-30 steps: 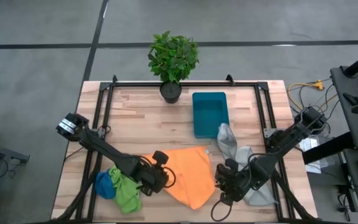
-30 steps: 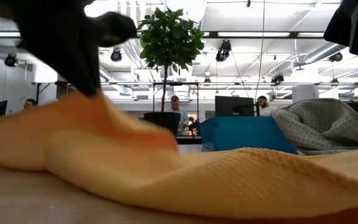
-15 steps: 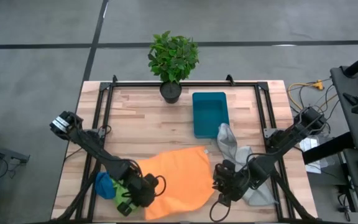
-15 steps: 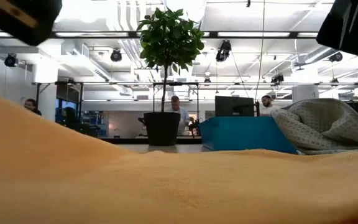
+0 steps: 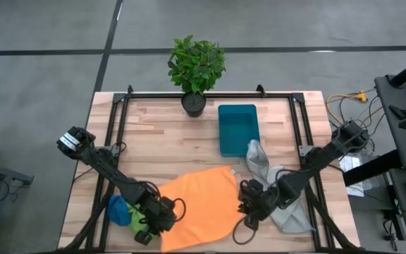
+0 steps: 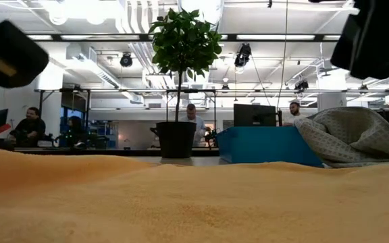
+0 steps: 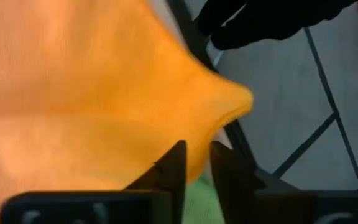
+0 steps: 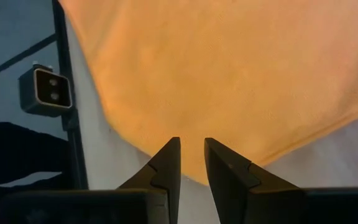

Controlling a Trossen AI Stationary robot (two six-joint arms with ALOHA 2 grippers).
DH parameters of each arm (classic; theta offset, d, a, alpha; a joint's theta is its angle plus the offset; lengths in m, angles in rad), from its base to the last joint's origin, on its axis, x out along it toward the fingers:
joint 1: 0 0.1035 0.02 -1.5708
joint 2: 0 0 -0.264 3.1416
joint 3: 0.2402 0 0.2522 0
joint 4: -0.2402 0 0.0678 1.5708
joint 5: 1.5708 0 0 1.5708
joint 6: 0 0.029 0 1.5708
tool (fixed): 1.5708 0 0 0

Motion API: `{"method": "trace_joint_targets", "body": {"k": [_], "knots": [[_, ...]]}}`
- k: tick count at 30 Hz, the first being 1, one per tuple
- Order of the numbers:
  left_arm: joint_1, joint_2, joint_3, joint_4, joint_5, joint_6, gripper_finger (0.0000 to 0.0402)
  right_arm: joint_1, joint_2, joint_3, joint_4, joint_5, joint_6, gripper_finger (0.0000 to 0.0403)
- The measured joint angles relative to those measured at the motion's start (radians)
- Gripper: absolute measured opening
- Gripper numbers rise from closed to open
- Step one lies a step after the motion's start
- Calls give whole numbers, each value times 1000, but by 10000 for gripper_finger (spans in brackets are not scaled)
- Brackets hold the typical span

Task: Fold microfiber towels
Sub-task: Fold the orange microfiber towel

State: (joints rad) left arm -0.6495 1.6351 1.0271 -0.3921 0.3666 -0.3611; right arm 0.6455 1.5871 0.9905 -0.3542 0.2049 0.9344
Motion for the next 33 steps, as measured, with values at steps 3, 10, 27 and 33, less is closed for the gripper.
{"method": "trace_joint_targets", "body": {"k": [3,10,27,33], "knots": [[5,-10,-3,-32,0,-28,123,-17,-1,0,1,-3,-5,68],[31,-64,-1,-217,-202,-117,146,-23,-1,0,3,-3,5,68],[345,-40,-226,-188,-223,149,8,-22,-10,0,24,-2,170,68],[457,-46,-239,-221,-273,364,2,-22,-8,0,23,5,254,68]]}}
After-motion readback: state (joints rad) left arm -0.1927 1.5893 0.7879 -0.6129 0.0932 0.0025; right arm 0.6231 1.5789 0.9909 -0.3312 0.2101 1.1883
